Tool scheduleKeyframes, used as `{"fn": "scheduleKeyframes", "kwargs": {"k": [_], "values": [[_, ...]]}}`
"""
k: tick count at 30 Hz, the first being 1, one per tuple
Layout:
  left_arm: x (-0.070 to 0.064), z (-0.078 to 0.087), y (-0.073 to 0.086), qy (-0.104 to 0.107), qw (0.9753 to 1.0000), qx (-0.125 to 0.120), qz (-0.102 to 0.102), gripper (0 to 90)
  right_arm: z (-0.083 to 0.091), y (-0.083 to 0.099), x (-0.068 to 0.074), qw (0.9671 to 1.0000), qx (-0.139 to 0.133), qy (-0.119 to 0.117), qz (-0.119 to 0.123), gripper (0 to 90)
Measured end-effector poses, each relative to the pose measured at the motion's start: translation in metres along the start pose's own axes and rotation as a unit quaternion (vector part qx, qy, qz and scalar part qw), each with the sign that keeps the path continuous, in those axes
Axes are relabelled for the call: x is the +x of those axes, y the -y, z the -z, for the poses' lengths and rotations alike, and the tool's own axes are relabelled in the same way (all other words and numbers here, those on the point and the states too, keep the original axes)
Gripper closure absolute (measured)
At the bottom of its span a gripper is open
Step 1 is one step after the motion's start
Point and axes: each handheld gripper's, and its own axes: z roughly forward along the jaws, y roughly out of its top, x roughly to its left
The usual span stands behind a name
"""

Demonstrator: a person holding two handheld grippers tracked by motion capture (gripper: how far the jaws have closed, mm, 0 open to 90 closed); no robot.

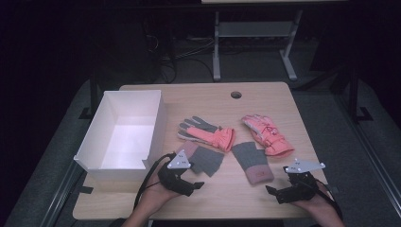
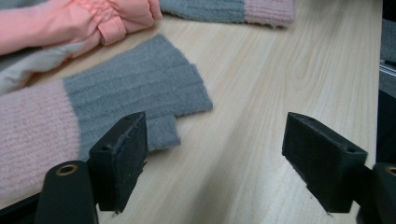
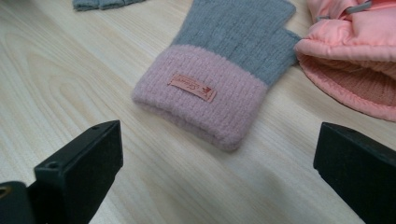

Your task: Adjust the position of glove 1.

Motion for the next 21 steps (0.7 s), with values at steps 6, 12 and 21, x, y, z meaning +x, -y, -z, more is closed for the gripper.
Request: {"fn": "scheduleKeyframes", "kwargs": {"k": [6,12,21], "values": [[-0.001,-0.002,-0.002,-0.001,1.0000,0.002,-0.001,36.8,0.001,0.001,-0.003,1.0000,-0.002,0.000,-0.004,1.1],[0.002,-0.006,-0.010,-0.001,0.9999,0.006,0.013,63.4,0.002,0.002,-0.005,0.9999,0.001,0.002,-0.010,1.1],[0.011,-0.012,-0.027,-0.026,0.9995,0.011,0.014,89.7,0.004,0.002,-0.008,0.9999,-0.002,0.009,-0.013,1.1]]}}
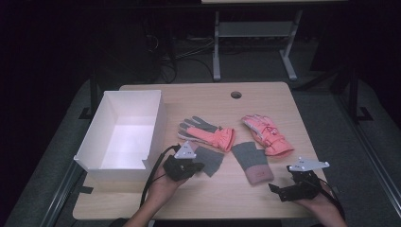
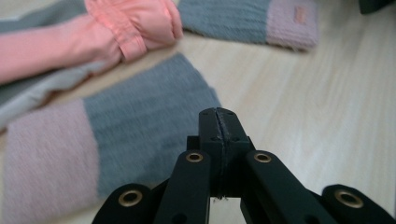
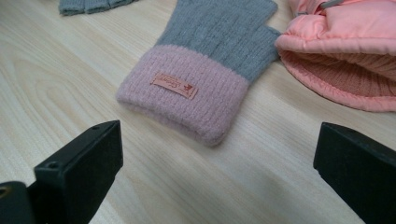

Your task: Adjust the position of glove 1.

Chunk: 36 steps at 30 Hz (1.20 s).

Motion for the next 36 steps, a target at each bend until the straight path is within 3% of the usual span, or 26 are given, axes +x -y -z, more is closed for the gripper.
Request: {"fn": "scheduleKeyframes", "kwargs": {"k": [10,11,16,22,26,32,36], "values": [[0.013,-0.021,-0.008,-0.019,0.9996,0.020,0.005,89.6,0.001,0.001,-0.001,1.0000,0.000,-0.001,-0.003,1.1],[0.015,-0.023,-0.006,-0.027,0.9991,0.033,0.006,89.7,0.001,0.001,-0.001,1.0000,0.000,-0.001,-0.002,1.1],[0.019,-0.023,-0.001,-0.036,0.9985,0.038,0.013,89.6,0.000,0.001,-0.002,1.0000,0.002,-0.002,-0.003,1.1],[0.021,-0.024,0.008,-0.041,0.9970,0.061,0.021,89.6,0.001,0.001,-0.002,1.0000,0.000,0.001,0.000,1.1],[0.021,-0.025,0.012,-0.035,0.9959,0.079,0.025,89.7,0.001,0.001,-0.003,1.0000,0.001,0.001,0.000,1.1],[0.017,-0.026,0.013,-0.018,0.9962,0.080,0.030,89.7,0.001,0.001,-0.003,1.0000,0.002,0.002,-0.003,1.1],[0.004,-0.030,0.011,0.024,0.9959,0.084,0.020,89.7,0.001,0.001,-0.002,1.0000,0.003,0.001,0.000,1.1]]}}
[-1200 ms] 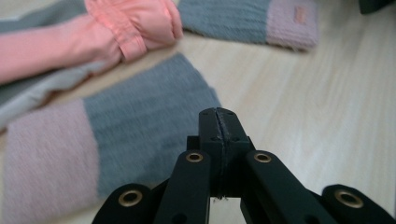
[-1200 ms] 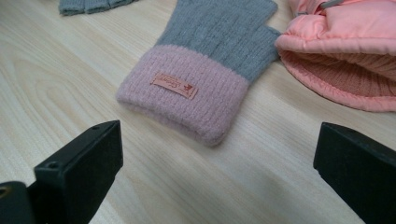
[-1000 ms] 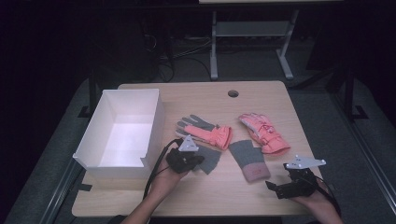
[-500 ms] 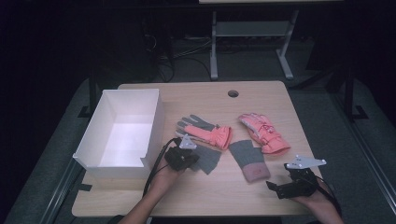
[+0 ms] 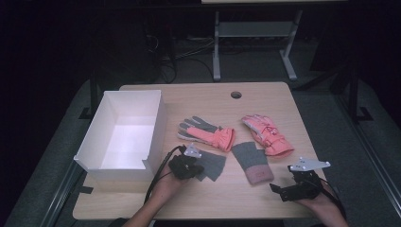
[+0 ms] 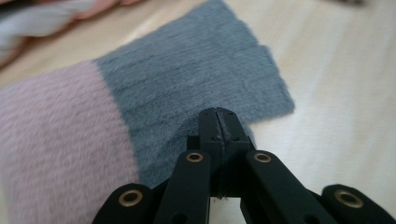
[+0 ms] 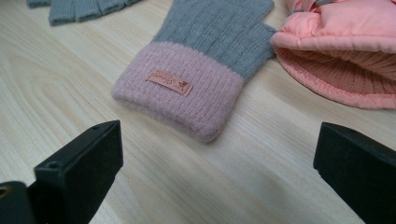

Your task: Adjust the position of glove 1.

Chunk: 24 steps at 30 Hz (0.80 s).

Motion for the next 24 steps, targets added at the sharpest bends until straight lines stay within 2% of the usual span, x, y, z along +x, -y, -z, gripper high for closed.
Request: {"fn": "scheduleKeyframes", "kwargs": {"k": [1,2,3,4,6,7,10,13,14,16,17,18,19,20,24], "values": [[0.000,0.000,0.000,0.000,1.0000,0.000,0.000,89.7,0.000,0.000,0.000,1.0000,0.000,0.000,0.000,1.1],[-0.007,-0.004,-0.002,0.013,0.9999,-0.005,0.001,89.7,0.000,0.000,0.000,1.0000,0.001,0.000,0.001,1.1],[-0.011,-0.006,-0.004,0.023,0.9997,-0.002,-0.007,89.7,-0.001,0.000,0.000,1.0000,0.001,0.000,0.002,1.1],[-0.011,-0.006,-0.004,0.023,0.9997,-0.002,-0.007,89.7,0.000,0.000,-0.001,1.0000,0.001,0.000,0.001,1.1],[-0.018,-0.011,-0.007,0.036,0.9993,-0.006,-0.010,89.7,0.000,0.000,-0.001,1.0000,0.001,0.000,0.000,1.1],[-0.023,-0.014,-0.009,0.044,0.9988,-0.006,-0.018,89.7,0.000,0.001,-0.001,1.0000,0.002,0.001,0.001,1.1],[-0.027,-0.014,-0.011,0.046,0.9986,-0.005,-0.026,89.7,0.000,0.001,-0.001,1.0000,0.001,0.001,-0.002,1.1],[-0.024,-0.008,-0.014,0.036,0.9989,-0.017,-0.024,89.7,0.001,0.001,-0.001,1.0000,-0.001,0.001,0.002,1.1],[-0.014,0.001,-0.017,0.014,0.9994,-0.024,-0.023,89.7,0.000,0.000,-0.001,1.0000,0.002,0.001,0.001,1.1],[-0.010,0.003,-0.018,0.007,0.9994,-0.029,-0.017,89.7,0.000,0.000,0.000,1.0000,0.002,0.000,-0.001,1.1],[-0.001,0.007,-0.021,-0.010,0.9993,-0.036,-0.009,89.7,0.000,0.000,-0.001,1.0000,0.002,0.001,0.001,1.1],[-0.001,0.007,-0.021,-0.010,0.9993,-0.036,-0.009,89.7,0.000,0.000,-0.001,1.0000,0.002,0.001,0.001,1.1],[0.007,0.009,-0.022,-0.022,0.9989,-0.042,0.004,89.7,0.000,0.000,-0.001,1.0000,0.002,0.000,0.000,1.1],[0.011,0.010,-0.023,-0.027,0.9985,-0.047,0.008,89.7,0.000,0.000,-0.001,1.0000,0.003,0.000,-0.001,1.1],[0.020,0.008,-0.028,-0.048,0.9977,-0.045,0.016,89.7,0.005,-0.004,0.005,0.9999,0.000,-0.005,0.009,1.1]]}}
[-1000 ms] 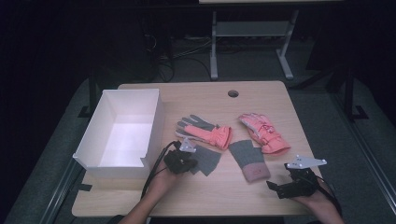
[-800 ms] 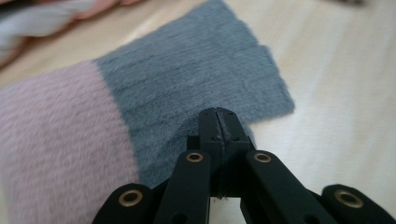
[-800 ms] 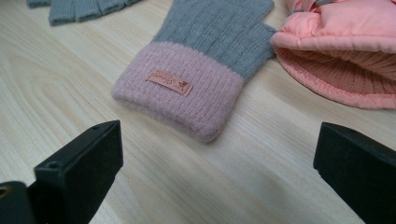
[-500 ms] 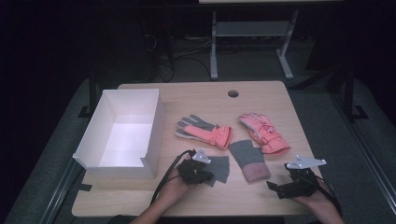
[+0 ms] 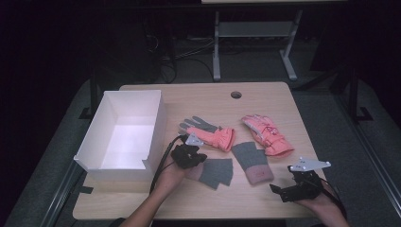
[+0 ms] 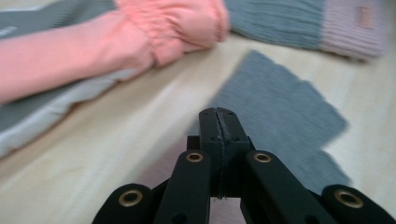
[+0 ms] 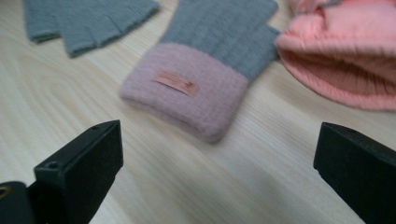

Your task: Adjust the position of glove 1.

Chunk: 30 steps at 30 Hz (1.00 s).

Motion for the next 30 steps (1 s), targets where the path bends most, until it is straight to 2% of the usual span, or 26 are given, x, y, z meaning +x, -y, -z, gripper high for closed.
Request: {"fn": "scheduleKeyframes", "kwargs": {"k": [2,3,6,7,8,9,10,11,15,16,17,20,24,28,30], "values": [[0.001,-0.001,-0.001,-0.002,1.0000,0.001,0.001,89.7,0.001,-0.002,0.003,1.0000,-0.003,-0.004,0.001,1.8],[0.004,-0.001,0.000,-0.006,1.0000,0.001,0.003,89.7,0.004,-0.006,0.010,0.9998,-0.011,-0.007,0.012,10.3],[0.007,0.001,0.001,-0.011,0.9999,0.003,0.008,89.7,0.004,-0.012,0.017,0.9993,-0.022,-0.026,0.019,27.8],[0.007,0.001,0.001,-0.011,0.9999,0.003,0.008,89.7,0.004,-0.012,0.017,0.9993,-0.022,-0.026,0.019,27.8],[0.009,0.000,0.002,-0.013,0.9999,0.000,0.012,89.7,0.004,-0.014,0.019,0.9990,-0.027,-0.029,0.022,33.8],[0.011,0.000,0.003,-0.014,0.9998,0.002,0.013,89.7,-0.001,-0.022,0.025,0.9978,-0.031,-0.046,0.037,49.5],[0.011,0.000,0.003,-0.014,0.9998,0.002,0.013,89.7,-0.001,-0.022,0.025,0.9978,-0.031,-0.046,0.037,49.5],[0.012,-0.001,0.004,-0.015,0.9998,0.005,0.014,89.7,-0.008,-0.030,0.031,0.9965,-0.031,-0.062,0.046,62.5],[0.014,-0.001,0.006,-0.019,0.9997,0.009,0.012,89.7,-0.020,-0.041,0.044,0.9937,-0.028,-0.087,0.065,80.9],[0.014,-0.001,0.006,-0.019,0.9997,0.009,0.012,89.7,-0.020,-0.041,0.044,0.9937,-0.028,-0.087,0.065,80.9],[0.016,-0.002,0.007,-0.019,0.9997,0.011,0.013,89.8,-0.029,-0.049,0.053,0.9918,-0.025,-0.098,0.078,88.8],[0.016,-0.004,0.008,-0.020,0.9996,0.015,0.015,89.7,-0.044,-0.059,0.067,0.9891,-0.012,-0.111,0.095,90.0],[0.015,-0.006,0.009,-0.020,0.9995,0.022,0.013,89.7,-0.067,-0.069,0.081,0.9860,0.009,-0.116,0.119,90.0],[0.015,-0.007,0.011,-0.019,0.9994,0.025,0.013,89.7,-0.080,-0.074,0.087,0.9850,0.024,-0.114,0.127,90.0],[0.015,-0.007,0.012,-0.017,0.9994,0.028,0.012,89.8,-0.090,-0.076,0.090,0.9832,0.038,-0.115,0.136,90.0]]}}
